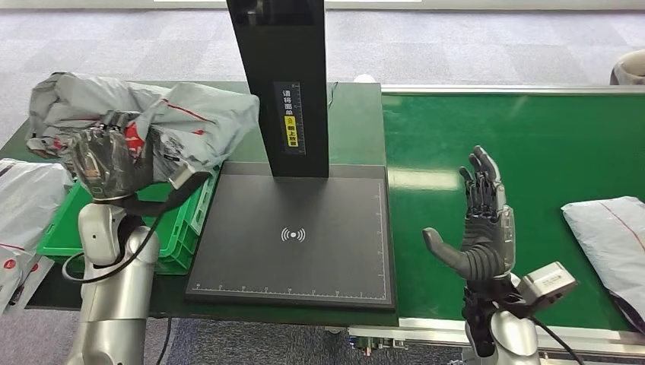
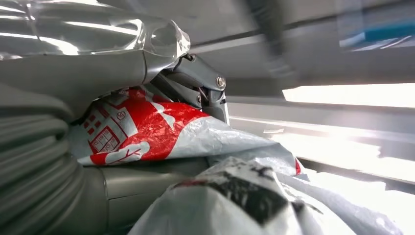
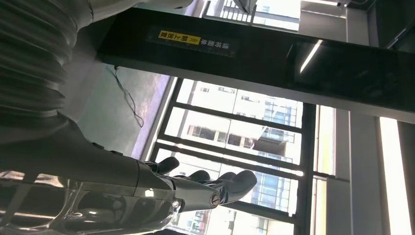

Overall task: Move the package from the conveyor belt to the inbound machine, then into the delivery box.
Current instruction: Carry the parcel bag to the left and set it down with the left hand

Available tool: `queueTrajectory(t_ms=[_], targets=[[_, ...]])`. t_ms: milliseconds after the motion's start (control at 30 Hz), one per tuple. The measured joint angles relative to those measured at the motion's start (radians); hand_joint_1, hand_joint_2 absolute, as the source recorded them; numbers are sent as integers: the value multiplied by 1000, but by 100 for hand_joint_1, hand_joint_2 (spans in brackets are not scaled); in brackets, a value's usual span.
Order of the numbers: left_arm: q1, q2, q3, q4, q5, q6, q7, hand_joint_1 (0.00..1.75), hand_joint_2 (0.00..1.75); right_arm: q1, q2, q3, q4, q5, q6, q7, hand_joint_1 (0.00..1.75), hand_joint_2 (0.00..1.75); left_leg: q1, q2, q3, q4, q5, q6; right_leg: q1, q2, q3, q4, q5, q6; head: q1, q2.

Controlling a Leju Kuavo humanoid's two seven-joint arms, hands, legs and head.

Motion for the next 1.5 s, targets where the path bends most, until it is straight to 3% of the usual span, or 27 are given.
queueTrajectory(t_ms=[167,333,367,467,500,700,833,933,1033,1167,1267,1400,1500], targets=[[-105,130,38,231,-51,-96,255,175,175,12,0,-8,-17,12,-2,3,0,175,0,0,0,0,1,-2,1,0,0,1,0,0,0,0],[-156,202,39,396,-45,-189,299,175,175,18,0,-23,-29,17,3,8,0,175,0,1,0,0,1,-2,1,1,-1,0,0,0,0,0],[-163,208,38,419,-40,-206,294,139,175,19,0,-26,-31,18,5,8,0,175,0,1,-1,0,1,-2,1,1,-1,0,0,0,0,0],[-177,213,29,478,-15,-266,265,8,175,18,0,-34,-37,23,16,9,0,175,0,0,-1,0,1,-2,1,0,-1,-1,0,0,0,0],[-179,212,23,495,-4,-276,257,0,175,18,0,-37,-37,26,20,10,0,175,0,0,-1,0,1,-2,1,0,-1,-1,0,0,0,0],[-186,203,3,516,62,-167,256,0,175,18,2,-46,-38,36,38,11,0,175,0,1,-1,0,1,-2,1,1,-1,-1,1,-1,0,0],[-186,200,-2,490,138,-147,208,0,175,18,2,-48,-38,40,40,12,0,175,1,0,-1,0,1,-2,1,1,-1,0,1,-1,0,0],[-182,198,-7,444,187,-76,163,0,175,18,2,-48,-38,46,40,12,0,175,1,1,-1,0,1,-2,1,1,-1,0,1,-2,0,0],[-163,191,1,353,224,-9,64,0,175,18,2,-48,-38,47,39,11,0,175,0,1,-1,0,1,-2,1,1,-1,0,1,-2,0,0],[-125,145,57,210,376,-2,-183,0,175,17,2,-48,-38,40,32,8,0,175,0,0,-1,0,1,-2,1,0,-1,-1,1,-2,0,0],[-83,105,59,109,738,-112,-310,0,175,16,2,-48,-37,22,29,4,0,175,0,1,-1,0,1,-1,1,1,-1,-1,1,-2,0,0],[-5,76,-35,13,1203,-472,-291,0,175,15,2,-48,-34,12,37,3,0,175,0,-1,-2,0,0,-1,1,-2,0,-1,1,-1,0,0],[58,64,-128,-7,1372,-723,-290,0,175,14,2,-45,-20,16,45,6,0,175,0,0,-2,0,0,-1,0,-1,0,-1,1,-1,0,0]])
